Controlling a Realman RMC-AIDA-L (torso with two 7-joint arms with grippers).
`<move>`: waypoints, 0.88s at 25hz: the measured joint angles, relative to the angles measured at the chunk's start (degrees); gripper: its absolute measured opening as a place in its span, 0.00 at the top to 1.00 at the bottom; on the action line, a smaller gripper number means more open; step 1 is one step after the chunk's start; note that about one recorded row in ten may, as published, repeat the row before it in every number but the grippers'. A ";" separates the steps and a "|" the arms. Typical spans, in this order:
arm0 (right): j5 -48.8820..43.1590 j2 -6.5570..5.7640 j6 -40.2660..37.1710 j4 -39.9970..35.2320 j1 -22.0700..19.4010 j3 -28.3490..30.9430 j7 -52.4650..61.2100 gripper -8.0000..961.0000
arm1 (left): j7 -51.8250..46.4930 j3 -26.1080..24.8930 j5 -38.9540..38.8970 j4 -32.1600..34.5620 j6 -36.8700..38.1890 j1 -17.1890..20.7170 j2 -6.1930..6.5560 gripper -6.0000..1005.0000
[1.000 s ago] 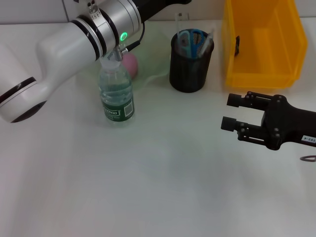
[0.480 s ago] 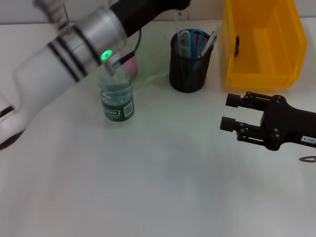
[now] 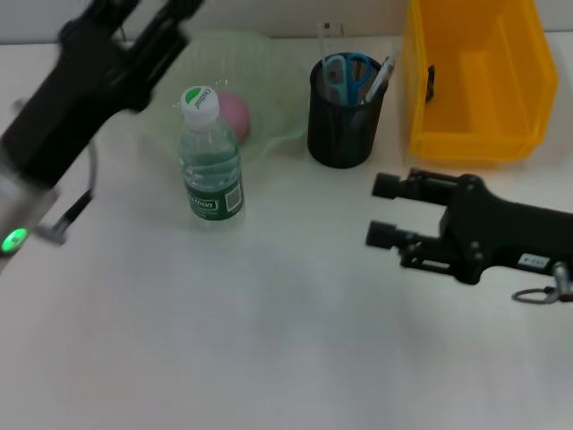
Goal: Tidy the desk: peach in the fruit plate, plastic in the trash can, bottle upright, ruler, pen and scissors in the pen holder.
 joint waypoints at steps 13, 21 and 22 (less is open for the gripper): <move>0.01 0.38 0.55 6.30 2.14 -3.13 -6.83 0.33 | 8.35 -6.30 -0.05 -15.63 16.48 7.87 0.47 0.40; -0.34 0.47 0.53 6.78 0.67 -3.66 -8.32 0.33 | 11.16 -6.29 0.04 -16.02 16.23 6.61 0.05 0.40; -0.36 0.47 0.40 6.83 0.27 -3.67 -8.64 0.33 | 11.64 -6.29 0.04 -16.03 16.22 6.41 -0.03 0.40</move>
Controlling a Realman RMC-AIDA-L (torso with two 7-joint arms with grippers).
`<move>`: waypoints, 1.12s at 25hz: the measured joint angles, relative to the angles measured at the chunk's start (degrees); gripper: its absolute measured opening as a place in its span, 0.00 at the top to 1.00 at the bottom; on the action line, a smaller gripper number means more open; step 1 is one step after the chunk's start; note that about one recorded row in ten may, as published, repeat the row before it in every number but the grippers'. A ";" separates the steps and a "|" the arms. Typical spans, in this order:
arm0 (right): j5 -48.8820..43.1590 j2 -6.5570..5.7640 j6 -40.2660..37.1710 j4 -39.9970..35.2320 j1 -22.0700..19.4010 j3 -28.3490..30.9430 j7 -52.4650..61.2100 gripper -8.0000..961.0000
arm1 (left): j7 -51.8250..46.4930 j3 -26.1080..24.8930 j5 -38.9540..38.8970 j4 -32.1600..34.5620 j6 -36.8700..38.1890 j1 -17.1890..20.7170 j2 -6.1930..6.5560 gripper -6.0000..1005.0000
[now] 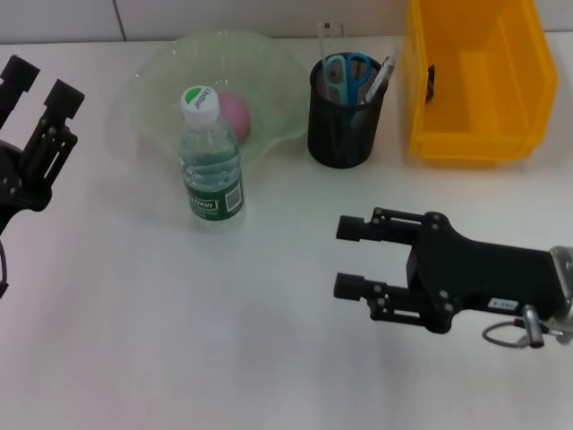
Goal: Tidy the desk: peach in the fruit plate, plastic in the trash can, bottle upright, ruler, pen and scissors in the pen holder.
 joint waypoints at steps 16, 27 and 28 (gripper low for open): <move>0.35 -0.44 -3.56 -1.71 -7.12 0.64 -2.02 0.33 | 6.89 0.09 -0.01 -2.26 -0.88 1.45 0.17 0.41; 0.01 -2.14 -7.07 -4.38 -9.23 0.17 -1.27 0.33 | -0.08 0.86 25.93 -4.03 -1.80 0.04 8.30 0.41; -0.04 -2.17 -7.15 -4.47 -9.25 0.13 -1.25 0.33 | -0.08 0.86 25.93 -4.03 -1.80 0.04 8.30 0.41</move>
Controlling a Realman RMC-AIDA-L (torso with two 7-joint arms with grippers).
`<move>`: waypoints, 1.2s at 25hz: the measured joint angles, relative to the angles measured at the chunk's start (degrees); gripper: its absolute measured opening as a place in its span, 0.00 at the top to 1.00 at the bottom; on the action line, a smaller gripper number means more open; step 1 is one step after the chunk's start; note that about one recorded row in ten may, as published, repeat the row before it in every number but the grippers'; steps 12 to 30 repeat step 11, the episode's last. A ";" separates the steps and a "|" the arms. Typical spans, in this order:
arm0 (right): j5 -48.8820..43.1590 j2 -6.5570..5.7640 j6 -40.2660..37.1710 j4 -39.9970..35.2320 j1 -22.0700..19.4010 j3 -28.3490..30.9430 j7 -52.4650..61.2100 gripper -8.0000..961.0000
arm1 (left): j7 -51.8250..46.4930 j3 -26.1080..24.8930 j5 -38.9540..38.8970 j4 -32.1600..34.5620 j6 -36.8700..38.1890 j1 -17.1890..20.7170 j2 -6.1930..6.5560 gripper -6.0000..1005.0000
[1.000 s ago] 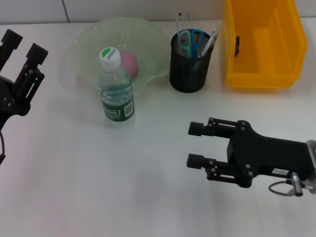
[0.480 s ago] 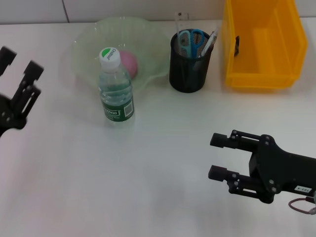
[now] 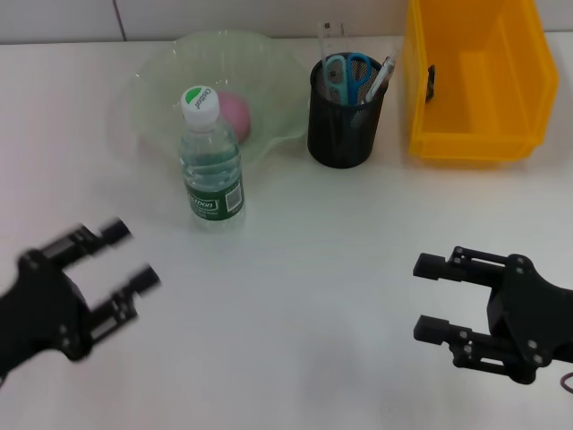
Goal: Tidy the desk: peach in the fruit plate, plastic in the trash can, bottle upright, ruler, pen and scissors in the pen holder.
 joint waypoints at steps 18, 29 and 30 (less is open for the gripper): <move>-0.08 -0.18 0.33 0.00 -0.04 -0.06 0.15 0.33 | -9.24 -0.02 14.98 0.38 -4.02 -6.41 0.68 0.41; -0.08 -0.18 0.33 0.00 -0.04 -0.06 0.15 0.33 | -9.24 -0.02 14.98 0.38 -4.02 -6.41 0.68 0.41; -0.08 -0.18 0.33 0.00 -0.04 -0.06 0.15 0.33 | -9.24 -0.02 14.98 0.38 -4.02 -6.41 0.68 0.41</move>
